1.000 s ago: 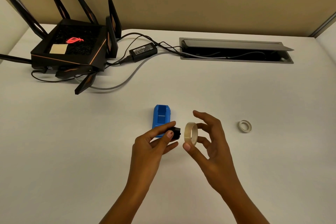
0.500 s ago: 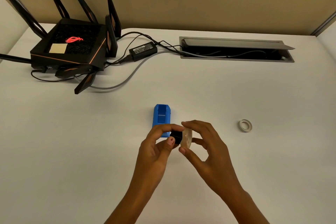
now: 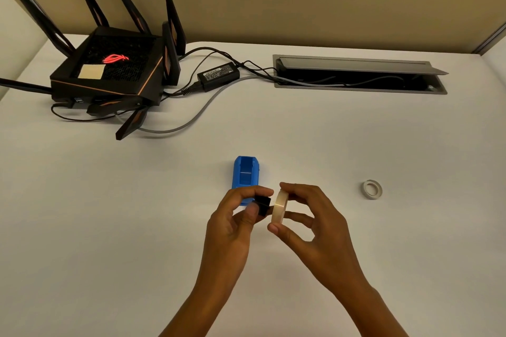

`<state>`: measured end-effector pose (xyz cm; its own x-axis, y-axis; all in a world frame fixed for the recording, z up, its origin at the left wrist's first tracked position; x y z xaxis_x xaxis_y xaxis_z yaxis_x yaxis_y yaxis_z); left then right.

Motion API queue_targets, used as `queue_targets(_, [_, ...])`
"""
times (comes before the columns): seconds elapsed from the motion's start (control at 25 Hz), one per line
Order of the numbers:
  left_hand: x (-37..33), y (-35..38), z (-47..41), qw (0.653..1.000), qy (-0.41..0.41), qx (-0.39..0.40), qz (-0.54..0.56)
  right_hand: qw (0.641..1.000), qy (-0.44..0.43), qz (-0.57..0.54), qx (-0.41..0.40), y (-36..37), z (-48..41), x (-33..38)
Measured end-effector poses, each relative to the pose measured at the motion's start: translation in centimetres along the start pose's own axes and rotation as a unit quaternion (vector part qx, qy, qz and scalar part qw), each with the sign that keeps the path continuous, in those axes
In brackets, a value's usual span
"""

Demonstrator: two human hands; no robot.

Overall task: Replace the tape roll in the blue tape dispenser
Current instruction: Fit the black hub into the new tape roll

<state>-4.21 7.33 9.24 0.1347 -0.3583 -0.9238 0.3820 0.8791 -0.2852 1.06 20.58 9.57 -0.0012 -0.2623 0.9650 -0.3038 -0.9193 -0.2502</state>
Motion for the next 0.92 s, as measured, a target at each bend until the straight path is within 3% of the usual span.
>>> queue_targets(0.92, [0.7, -0.6, -0.2, 0.999, -0.014, -0.012, 0.028, 0.999, -0.011, -0.042, -0.007, 0.0, 0.3, 1.2])
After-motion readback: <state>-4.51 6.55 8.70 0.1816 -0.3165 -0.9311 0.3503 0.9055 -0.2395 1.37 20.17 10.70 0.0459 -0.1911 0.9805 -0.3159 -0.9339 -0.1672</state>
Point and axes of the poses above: each hand's wrist, its own z-axis away from the middle knuckle, its own y-axis out of the palm, x = y × z, the point moved 8 cm from there along -z, towards the middle knuckle, and after that the axes turned 12 degrees about -z, right-handed, at the moved point
